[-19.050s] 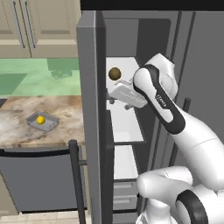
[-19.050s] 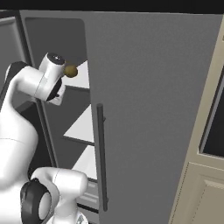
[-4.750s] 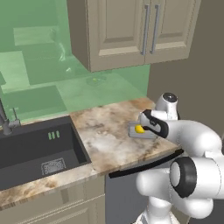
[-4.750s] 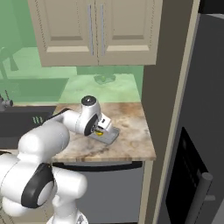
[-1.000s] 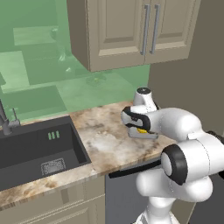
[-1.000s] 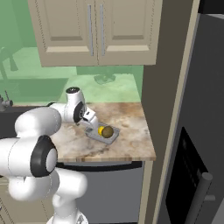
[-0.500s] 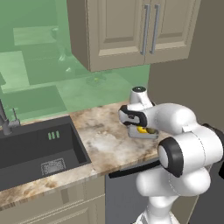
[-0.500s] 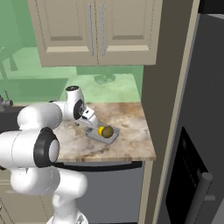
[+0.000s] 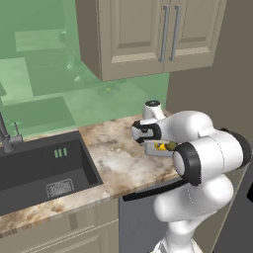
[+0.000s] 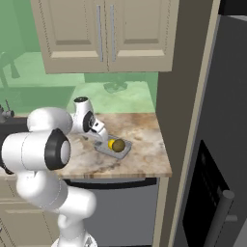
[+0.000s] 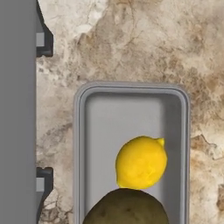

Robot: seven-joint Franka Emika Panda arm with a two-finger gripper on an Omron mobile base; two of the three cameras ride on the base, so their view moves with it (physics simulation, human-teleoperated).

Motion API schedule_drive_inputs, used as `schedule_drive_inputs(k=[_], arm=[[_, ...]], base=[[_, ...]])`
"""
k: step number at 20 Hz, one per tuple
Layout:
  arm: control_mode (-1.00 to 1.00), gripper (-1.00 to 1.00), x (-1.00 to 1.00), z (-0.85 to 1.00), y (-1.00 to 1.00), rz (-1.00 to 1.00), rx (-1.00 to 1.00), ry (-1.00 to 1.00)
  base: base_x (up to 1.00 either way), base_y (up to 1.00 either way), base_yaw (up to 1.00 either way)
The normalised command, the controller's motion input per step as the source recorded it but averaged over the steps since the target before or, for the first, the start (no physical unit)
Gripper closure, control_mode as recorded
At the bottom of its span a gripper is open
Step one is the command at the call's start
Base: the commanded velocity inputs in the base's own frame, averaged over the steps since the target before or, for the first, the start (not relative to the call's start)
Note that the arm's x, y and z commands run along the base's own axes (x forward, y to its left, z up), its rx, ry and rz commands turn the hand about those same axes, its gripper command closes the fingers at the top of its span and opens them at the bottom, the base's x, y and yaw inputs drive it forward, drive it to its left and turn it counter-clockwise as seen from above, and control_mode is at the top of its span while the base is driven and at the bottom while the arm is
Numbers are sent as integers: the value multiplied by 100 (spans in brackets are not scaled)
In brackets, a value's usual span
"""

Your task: Take the lemon and potato out of the freezer and place them in the tupperware container on the counter. Then put the tupperware containing the vegetables back in the freezer.

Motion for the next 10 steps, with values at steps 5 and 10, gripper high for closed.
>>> schedule_drive_inputs(k=[5, 10], arm=[[-100, -100, 23, -30, 7, 0, 0, 0], [-100, -100, 22, -21, 0, 0, 0, 0]], base=[[0, 0, 0], [0, 0, 0]])
